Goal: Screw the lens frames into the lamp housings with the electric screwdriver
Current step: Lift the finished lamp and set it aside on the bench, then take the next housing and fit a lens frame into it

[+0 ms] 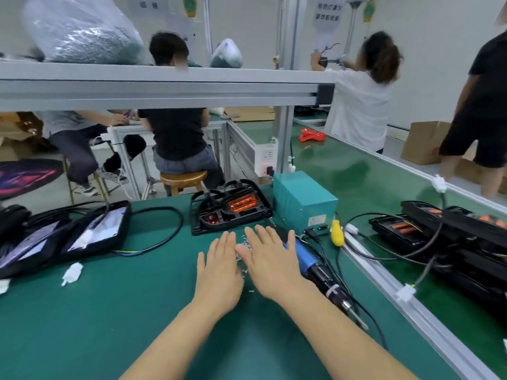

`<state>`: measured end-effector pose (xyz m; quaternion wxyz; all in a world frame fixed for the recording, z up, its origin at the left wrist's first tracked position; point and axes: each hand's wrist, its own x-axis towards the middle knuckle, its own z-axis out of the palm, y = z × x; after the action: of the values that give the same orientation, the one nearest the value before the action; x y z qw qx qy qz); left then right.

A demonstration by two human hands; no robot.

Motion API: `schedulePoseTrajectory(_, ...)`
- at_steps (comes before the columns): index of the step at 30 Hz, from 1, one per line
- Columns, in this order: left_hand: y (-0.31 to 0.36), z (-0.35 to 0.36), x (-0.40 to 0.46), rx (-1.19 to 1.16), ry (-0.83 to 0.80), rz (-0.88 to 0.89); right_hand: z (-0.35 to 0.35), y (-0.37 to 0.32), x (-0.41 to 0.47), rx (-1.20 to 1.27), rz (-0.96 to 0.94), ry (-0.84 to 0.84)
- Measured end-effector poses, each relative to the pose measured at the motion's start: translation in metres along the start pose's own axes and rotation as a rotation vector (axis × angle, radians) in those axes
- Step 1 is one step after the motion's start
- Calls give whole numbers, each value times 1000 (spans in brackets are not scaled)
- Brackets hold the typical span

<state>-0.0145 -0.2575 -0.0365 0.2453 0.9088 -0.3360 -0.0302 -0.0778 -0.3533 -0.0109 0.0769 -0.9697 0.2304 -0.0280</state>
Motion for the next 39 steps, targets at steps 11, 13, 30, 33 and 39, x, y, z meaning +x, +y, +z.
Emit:
schedulePoseTrajectory(11, -94, -51, -9, 173, 190, -117, 26, -66, 3, -17, -164, -100)
schedulePoseTrajectory(13, -113, -62, -5, 216, 240, -153, 31, -76, 3, -28, -186, -116)
schedulePoseTrajectory(30, -183, -134, 11, 435, 588, -211, 52, -101, 4, -92, -227, -234)
schedulePoseTrajectory(33, -204, -157, 7, 439, 618, -357, 55, -104, 2, -81, -230, -231)
schedulePoseTrajectory(39, -243, -193, -1, 358, 707, -650, 52, -111, 0, -75, -256, -205)
